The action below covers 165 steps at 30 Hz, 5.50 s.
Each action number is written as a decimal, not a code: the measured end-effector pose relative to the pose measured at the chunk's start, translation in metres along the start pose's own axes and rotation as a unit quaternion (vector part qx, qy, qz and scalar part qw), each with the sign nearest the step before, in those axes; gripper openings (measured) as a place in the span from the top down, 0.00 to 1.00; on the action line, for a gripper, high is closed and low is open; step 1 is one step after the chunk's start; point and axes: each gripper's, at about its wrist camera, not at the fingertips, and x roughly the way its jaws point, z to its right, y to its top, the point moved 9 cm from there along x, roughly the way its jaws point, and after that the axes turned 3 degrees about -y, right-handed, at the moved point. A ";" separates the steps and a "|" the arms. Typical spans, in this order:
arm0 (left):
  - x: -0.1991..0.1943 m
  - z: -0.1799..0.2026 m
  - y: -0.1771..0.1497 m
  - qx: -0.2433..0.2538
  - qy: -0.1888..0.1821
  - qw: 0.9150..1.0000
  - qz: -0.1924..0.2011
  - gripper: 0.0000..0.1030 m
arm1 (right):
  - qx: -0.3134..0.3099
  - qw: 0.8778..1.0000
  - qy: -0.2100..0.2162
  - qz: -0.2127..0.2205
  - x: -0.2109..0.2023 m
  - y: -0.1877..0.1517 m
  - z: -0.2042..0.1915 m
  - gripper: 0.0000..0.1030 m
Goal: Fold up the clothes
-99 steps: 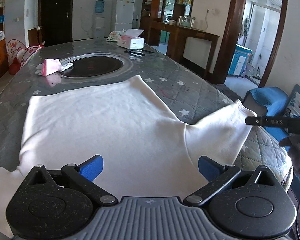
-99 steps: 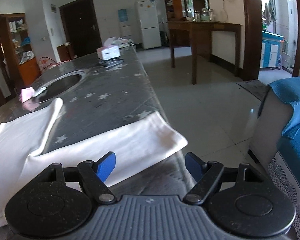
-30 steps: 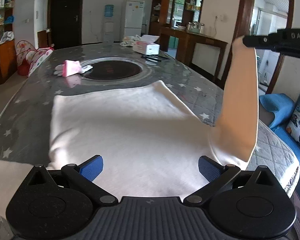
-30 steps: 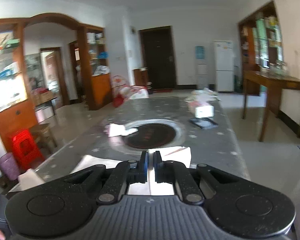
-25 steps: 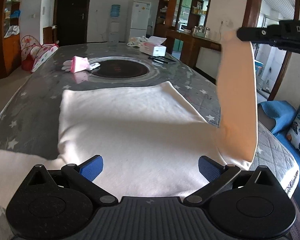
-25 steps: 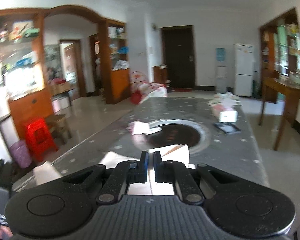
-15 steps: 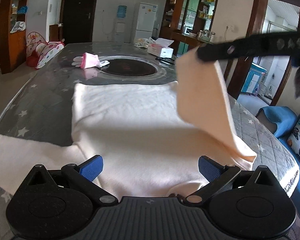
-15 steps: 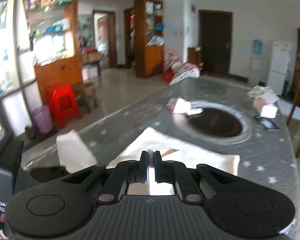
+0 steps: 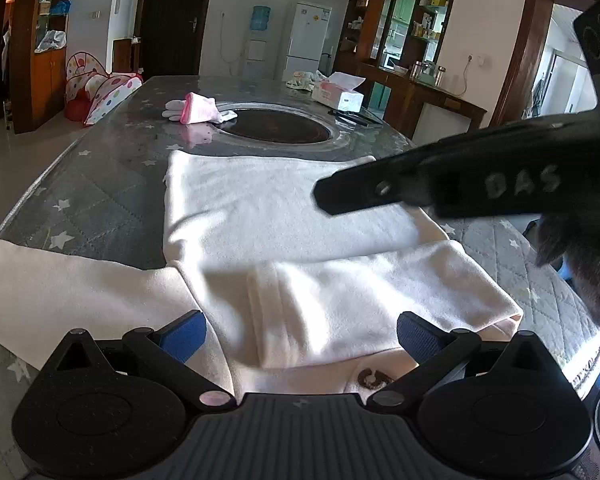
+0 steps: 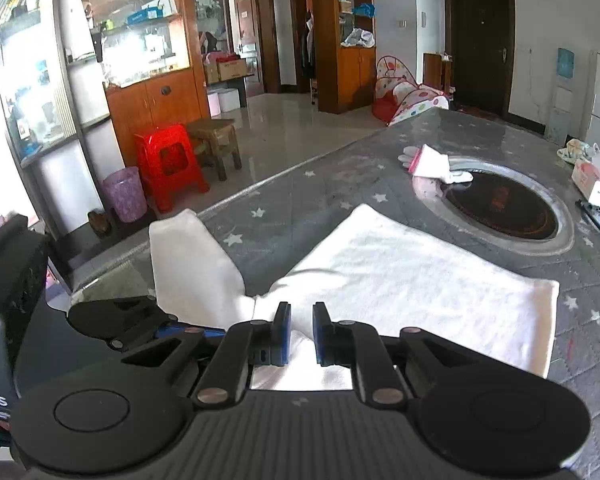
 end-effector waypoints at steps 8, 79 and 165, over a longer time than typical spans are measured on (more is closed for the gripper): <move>-0.002 0.002 0.011 0.001 -0.009 1.000 0.018 0.05 | -0.003 0.997 -0.082 -0.003 -0.036 -0.016 0.058 0.72; -0.059 -0.173 0.021 -0.133 0.247 0.955 0.094 0.21 | -0.014 0.997 -0.068 -0.039 -0.006 -0.104 0.051 0.34; -0.059 -0.036 -0.015 0.013 -0.009 0.999 0.036 0.45 | 0.105 0.993 -0.052 -0.032 -0.010 -0.106 0.078 0.63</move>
